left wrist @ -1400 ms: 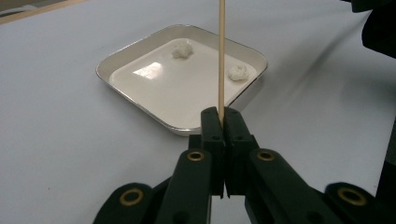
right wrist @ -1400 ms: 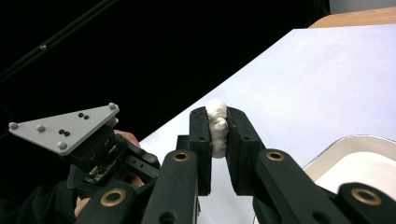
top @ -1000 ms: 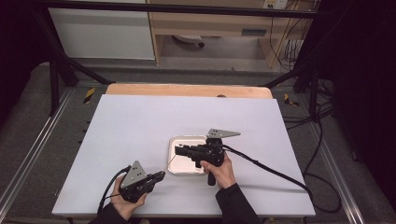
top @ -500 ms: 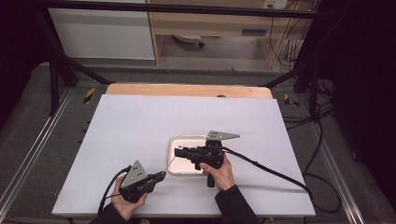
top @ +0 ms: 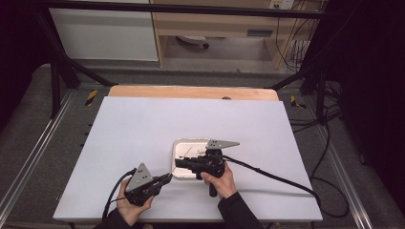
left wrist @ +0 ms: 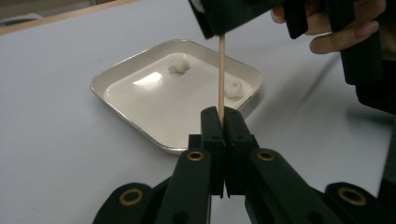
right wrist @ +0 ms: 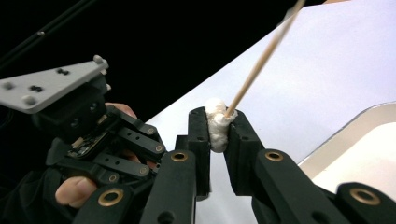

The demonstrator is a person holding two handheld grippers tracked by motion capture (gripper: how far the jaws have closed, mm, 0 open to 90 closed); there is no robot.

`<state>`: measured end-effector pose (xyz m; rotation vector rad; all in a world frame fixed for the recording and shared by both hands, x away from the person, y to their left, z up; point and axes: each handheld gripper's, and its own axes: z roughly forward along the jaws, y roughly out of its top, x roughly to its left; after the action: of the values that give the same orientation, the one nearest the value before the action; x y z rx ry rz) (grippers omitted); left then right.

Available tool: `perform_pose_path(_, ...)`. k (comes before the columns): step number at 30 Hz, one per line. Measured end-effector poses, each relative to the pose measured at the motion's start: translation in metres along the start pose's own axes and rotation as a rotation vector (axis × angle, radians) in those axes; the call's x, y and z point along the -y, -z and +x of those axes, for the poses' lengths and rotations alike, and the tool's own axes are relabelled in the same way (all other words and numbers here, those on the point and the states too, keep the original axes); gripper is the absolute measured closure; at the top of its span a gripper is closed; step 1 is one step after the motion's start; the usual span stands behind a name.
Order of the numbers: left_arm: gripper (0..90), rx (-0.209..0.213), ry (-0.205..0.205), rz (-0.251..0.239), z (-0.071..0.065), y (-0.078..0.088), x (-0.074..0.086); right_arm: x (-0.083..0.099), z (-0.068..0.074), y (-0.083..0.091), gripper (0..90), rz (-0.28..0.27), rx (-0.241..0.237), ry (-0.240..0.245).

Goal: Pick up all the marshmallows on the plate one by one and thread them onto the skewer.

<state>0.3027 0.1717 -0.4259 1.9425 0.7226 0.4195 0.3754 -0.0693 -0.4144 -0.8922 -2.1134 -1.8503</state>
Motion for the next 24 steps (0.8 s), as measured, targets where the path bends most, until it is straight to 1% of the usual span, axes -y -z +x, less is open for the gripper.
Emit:
perform_pose_path(3, 88.5, -0.003, 0.009, 0.004, 0.001, -0.002, 0.002, 0.007, -0.002, -0.005, 81.6, 0.018, 0.005, 0.0)
perform_pose_path(8, 88.4, -0.01, -0.005, -0.004, -0.001, -0.006, 0.0, 0.013, -0.002, -0.008, 80.7, 0.045, -0.001, -0.013)
perform_pose_path(11, 88.2, -0.013, -0.009, -0.003, -0.002, -0.008, 0.0, 0.016, -0.002, -0.01, 80.1, 0.054, 0.002, -0.013)
perform_pose_path(14, 88.1, -0.014, -0.005, -0.004, -0.001, -0.008, 0.0, 0.017, -0.002, -0.01, 78.0, 0.059, 0.01, -0.012)
perform_pose_path(18, 88.1, -0.01, -0.004, -0.018, -0.001, -0.007, -0.001, 0.013, 0.0, -0.007, 64.3, 0.077, 0.021, -0.007)
perform_pose_path(19, 88.2, -0.018, -0.006, -0.014, -0.001, -0.007, 0.0, 0.013, 0.0, -0.007, 58.4, 0.078, 0.024, -0.004)
perform_pose_path(21, 88.2, -0.026, 0.007, -0.02, 0.002, -0.005, 0.0, 0.009, 0.002, -0.003, 47.9, 0.075, 0.058, 0.014)
perform_pose_path(24, 88.2, -0.035, 0.025, -0.039, 0.006, -0.002, 0.0, 0.004, 0.004, 0.001, 41.3, 0.079, 0.088, 0.035)
